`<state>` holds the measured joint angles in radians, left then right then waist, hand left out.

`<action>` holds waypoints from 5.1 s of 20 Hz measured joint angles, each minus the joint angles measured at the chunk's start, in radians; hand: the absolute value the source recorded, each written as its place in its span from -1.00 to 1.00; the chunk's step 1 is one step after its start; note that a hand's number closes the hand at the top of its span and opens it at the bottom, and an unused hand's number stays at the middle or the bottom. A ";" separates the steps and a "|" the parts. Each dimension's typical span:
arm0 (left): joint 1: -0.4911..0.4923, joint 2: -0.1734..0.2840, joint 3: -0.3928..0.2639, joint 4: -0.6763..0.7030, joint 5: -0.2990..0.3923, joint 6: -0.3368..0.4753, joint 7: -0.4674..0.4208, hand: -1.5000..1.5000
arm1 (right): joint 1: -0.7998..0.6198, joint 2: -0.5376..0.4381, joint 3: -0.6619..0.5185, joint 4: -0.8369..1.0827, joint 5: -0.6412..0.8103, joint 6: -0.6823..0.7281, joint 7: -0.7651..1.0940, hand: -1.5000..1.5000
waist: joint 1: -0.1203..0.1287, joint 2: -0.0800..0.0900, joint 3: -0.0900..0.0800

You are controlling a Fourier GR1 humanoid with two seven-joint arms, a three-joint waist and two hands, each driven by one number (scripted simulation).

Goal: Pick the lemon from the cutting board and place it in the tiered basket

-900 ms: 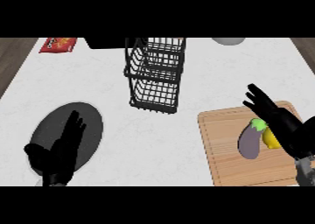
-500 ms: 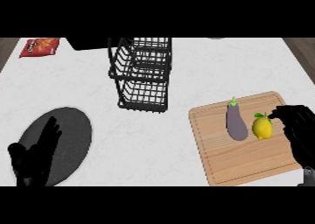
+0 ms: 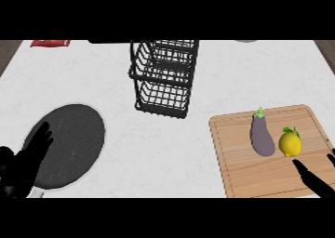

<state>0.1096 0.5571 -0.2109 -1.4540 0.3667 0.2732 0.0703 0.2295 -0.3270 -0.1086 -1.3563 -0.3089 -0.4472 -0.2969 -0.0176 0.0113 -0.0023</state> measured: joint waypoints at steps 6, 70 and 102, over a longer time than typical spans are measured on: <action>-0.024 0.024 0.022 0.051 0.014 -0.064 -0.009 0.00 | 0.033 -0.197 0.101 -0.062 0.123 0.006 0.323 -1.00 | 0.020 -0.005 -0.003; -0.047 -0.206 0.340 0.072 -0.265 -0.343 0.075 0.00 | -0.307 -0.049 -0.082 0.049 0.414 0.516 0.915 -1.00 | 0.018 -0.014 -0.003; -0.112 -0.263 0.324 0.080 -0.353 -0.390 0.070 0.00 | -0.447 0.176 0.309 -0.162 0.924 0.289 0.922 1.00 | 0.160 -0.011 -0.023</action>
<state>-0.0025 0.2939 0.1135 -1.3740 0.0141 -0.1168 0.1407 -0.2177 -0.1507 0.2005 -1.5183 0.6155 -0.1581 0.6249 0.1425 0.0003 -0.0252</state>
